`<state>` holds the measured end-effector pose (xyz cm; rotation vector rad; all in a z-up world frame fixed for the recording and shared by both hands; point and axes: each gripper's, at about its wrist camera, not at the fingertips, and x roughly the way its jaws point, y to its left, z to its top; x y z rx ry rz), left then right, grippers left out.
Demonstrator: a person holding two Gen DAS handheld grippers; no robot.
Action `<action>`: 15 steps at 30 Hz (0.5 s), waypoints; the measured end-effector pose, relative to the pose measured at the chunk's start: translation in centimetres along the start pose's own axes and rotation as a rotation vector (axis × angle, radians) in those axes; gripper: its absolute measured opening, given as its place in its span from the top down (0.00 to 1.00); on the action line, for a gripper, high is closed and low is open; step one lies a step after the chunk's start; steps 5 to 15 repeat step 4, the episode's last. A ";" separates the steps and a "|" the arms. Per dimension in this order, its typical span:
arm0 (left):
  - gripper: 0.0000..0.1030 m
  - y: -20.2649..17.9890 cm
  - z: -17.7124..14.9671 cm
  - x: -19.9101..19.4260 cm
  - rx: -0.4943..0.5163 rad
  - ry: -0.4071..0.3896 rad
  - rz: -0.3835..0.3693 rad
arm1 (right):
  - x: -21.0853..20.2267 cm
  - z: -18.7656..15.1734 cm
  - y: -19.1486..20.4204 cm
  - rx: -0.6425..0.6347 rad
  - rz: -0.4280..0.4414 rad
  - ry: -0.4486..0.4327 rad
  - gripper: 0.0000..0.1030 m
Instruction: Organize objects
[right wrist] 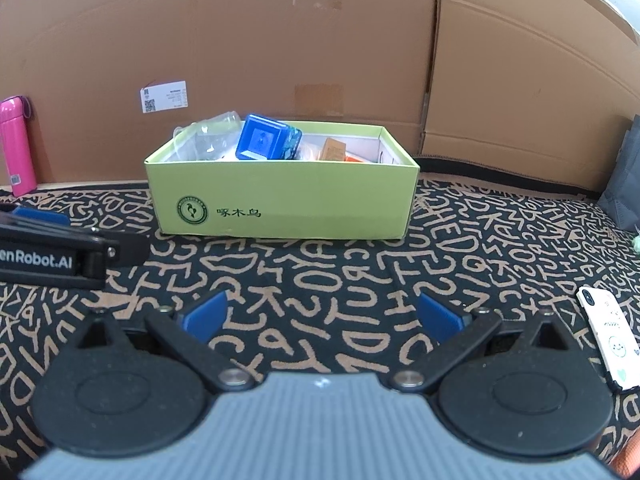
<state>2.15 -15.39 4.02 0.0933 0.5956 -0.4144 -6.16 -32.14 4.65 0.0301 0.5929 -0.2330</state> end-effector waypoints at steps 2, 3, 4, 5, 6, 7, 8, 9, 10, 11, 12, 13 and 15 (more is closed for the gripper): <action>0.06 0.0 0.0 0.0 -0.001 0.001 -0.004 | 0.1 0.0 0.0 0.003 0.002 0.003 0.00; 0.06 0.0 0.0 0.0 -0.001 0.001 -0.004 | 0.1 0.0 0.0 0.004 0.002 0.005 0.00; 0.06 0.0 0.0 0.0 -0.002 0.001 -0.002 | 0.2 0.0 0.0 0.005 0.002 0.007 0.00; 0.06 0.0 0.0 0.0 -0.002 0.001 -0.002 | 0.2 0.0 0.0 0.005 0.002 0.007 0.00; 0.06 0.0 0.0 0.0 -0.002 0.001 -0.002 | 0.2 0.0 0.0 0.005 0.002 0.007 0.00; 0.06 0.0 0.0 0.0 -0.002 0.001 -0.002 | 0.2 0.0 0.0 0.005 0.002 0.007 0.00; 0.06 0.0 0.0 0.0 -0.002 0.001 -0.002 | 0.2 0.0 0.0 0.005 0.002 0.007 0.00; 0.06 0.0 0.0 0.0 -0.002 0.001 -0.002 | 0.2 0.0 0.0 0.005 0.002 0.007 0.00; 0.06 0.0 0.0 0.0 -0.002 0.001 -0.002 | 0.2 0.0 0.0 0.005 0.002 0.007 0.00; 0.06 0.0 0.0 0.0 -0.002 0.001 -0.002 | 0.2 0.0 0.0 0.005 0.002 0.007 0.00; 0.06 0.0 0.0 0.0 -0.002 0.001 -0.002 | 0.2 0.0 0.0 0.005 0.002 0.007 0.00; 0.06 0.0 0.0 0.0 -0.002 0.001 -0.002 | 0.2 0.0 0.0 0.005 0.002 0.007 0.00; 0.06 0.0 0.0 0.0 -0.002 0.001 -0.002 | 0.2 0.0 0.0 0.005 0.002 0.007 0.00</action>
